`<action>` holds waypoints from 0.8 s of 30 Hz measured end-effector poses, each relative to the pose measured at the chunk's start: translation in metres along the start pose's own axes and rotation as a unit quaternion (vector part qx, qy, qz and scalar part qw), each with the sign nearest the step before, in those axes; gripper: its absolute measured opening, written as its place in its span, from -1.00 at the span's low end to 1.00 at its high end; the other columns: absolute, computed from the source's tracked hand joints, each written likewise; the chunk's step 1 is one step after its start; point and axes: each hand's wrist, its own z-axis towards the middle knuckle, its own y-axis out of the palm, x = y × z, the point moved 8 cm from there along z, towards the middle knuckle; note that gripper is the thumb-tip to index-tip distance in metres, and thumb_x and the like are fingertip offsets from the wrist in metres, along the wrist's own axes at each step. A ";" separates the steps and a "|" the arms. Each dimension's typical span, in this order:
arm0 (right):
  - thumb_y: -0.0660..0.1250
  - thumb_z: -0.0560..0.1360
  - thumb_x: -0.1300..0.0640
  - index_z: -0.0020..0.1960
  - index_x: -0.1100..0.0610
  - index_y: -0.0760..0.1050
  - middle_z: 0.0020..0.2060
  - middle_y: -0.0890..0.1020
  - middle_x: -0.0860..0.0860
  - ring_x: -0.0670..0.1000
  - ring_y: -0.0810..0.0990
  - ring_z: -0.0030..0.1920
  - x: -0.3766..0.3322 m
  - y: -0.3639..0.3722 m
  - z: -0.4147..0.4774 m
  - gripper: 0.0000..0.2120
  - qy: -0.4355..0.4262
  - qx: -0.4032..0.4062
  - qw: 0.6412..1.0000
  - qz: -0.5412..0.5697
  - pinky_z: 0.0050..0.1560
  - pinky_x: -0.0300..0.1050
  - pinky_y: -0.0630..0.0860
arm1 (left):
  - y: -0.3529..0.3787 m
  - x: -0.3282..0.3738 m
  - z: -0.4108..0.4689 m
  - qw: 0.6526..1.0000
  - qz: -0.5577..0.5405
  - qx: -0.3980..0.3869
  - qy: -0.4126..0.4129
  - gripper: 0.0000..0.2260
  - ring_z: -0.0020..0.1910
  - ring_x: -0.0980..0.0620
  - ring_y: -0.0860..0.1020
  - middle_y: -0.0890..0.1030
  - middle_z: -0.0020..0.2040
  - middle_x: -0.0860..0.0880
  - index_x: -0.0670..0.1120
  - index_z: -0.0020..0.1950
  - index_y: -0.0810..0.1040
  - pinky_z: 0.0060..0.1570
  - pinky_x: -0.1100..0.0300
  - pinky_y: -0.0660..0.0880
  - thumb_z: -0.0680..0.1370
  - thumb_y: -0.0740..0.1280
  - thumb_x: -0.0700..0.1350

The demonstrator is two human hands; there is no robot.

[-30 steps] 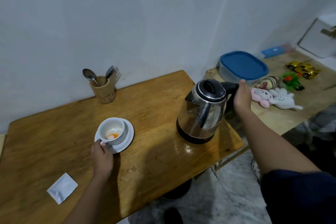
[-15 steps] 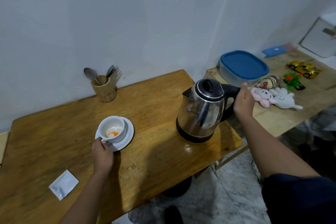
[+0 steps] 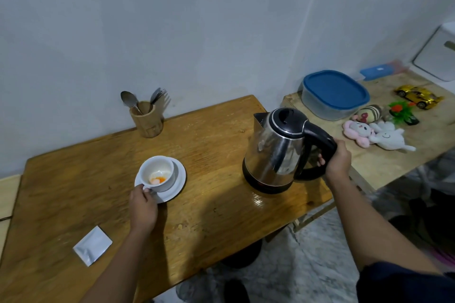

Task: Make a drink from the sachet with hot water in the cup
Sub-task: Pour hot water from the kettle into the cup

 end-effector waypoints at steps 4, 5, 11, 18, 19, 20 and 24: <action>0.12 0.45 0.07 -0.27 0.10 0.42 -0.38 0.45 0.06 -0.01 0.43 -0.44 0.010 -0.003 -0.005 -0.81 0.026 0.076 0.995 0.053 -0.60 -0.37 0.31 | -0.001 0.000 0.001 0.999 0.022 -0.019 0.014 -0.73 0.10 -0.23 0.48 0.52 0.15 -0.30 -0.26 0.17 0.45 -0.01 -0.01 0.39 0.62 0.06 -0.16; 0.14 0.44 0.08 -0.27 0.10 0.42 -0.36 0.46 0.06 0.00 0.43 -0.41 0.012 -0.004 -0.007 -0.82 0.027 0.090 0.993 0.066 -0.60 -0.37 0.32 | -0.001 0.001 0.001 0.999 0.024 -0.021 0.014 -0.74 0.10 -0.22 0.48 0.52 0.15 -0.29 -0.25 0.17 0.45 0.00 -0.02 0.40 0.62 0.07 -0.16; 0.17 0.46 0.11 -0.32 0.09 0.43 -0.39 0.48 0.03 -0.03 0.44 -0.43 -0.001 0.005 -0.021 -0.80 0.010 0.114 0.991 0.074 -0.48 -0.22 0.34 | -0.005 0.004 -0.004 0.999 0.037 -0.025 0.009 -0.74 0.12 -0.23 0.49 0.53 0.17 -0.28 -0.24 0.20 0.45 -0.03 0.02 0.38 0.62 0.07 -0.18; 0.20 0.45 0.07 -0.39 0.08 0.42 -0.44 0.46 0.00 -0.03 0.40 -0.43 -0.027 0.009 -0.032 -0.76 0.003 0.121 0.992 0.021 -0.37 -0.13 0.32 | -0.012 0.013 0.000 0.998 0.031 -0.041 0.021 -0.73 0.15 -0.24 0.49 0.54 0.19 -0.29 -0.26 0.21 0.47 0.01 0.01 0.39 0.61 0.08 -0.22; 0.21 0.44 0.07 -0.40 0.08 0.41 -0.44 0.45 0.00 -0.02 0.39 -0.44 -0.030 0.009 -0.033 -0.75 0.004 0.126 0.992 0.026 -0.38 -0.13 0.31 | -0.014 0.015 0.000 0.999 0.028 -0.040 0.023 -0.73 0.12 -0.24 0.49 0.55 0.18 -0.29 -0.27 0.20 0.47 -0.02 0.05 0.36 0.61 0.08 -0.22; 0.21 0.44 0.07 -0.41 0.08 0.40 -0.45 0.44 -0.01 -0.03 0.38 -0.44 -0.034 0.009 -0.035 -0.75 0.000 0.129 0.991 0.032 -0.38 -0.12 0.30 | -0.016 0.015 0.000 0.998 0.028 -0.041 0.027 -0.74 0.08 -0.21 0.49 0.55 0.16 -0.30 -0.27 0.19 0.48 -0.05 0.08 0.33 0.61 0.08 -0.22; 0.21 0.44 0.13 -0.45 0.07 0.36 -0.49 0.41 -0.01 -0.02 0.35 -0.46 -0.054 0.020 -0.046 -0.72 -0.027 0.104 0.993 0.057 -0.40 -0.13 0.25 | -0.017 0.011 0.007 0.998 0.031 -0.055 0.026 -0.75 0.01 -0.14 0.49 0.58 0.13 -0.28 -0.23 0.14 0.51 -0.08 0.09 0.33 0.61 0.08 -0.22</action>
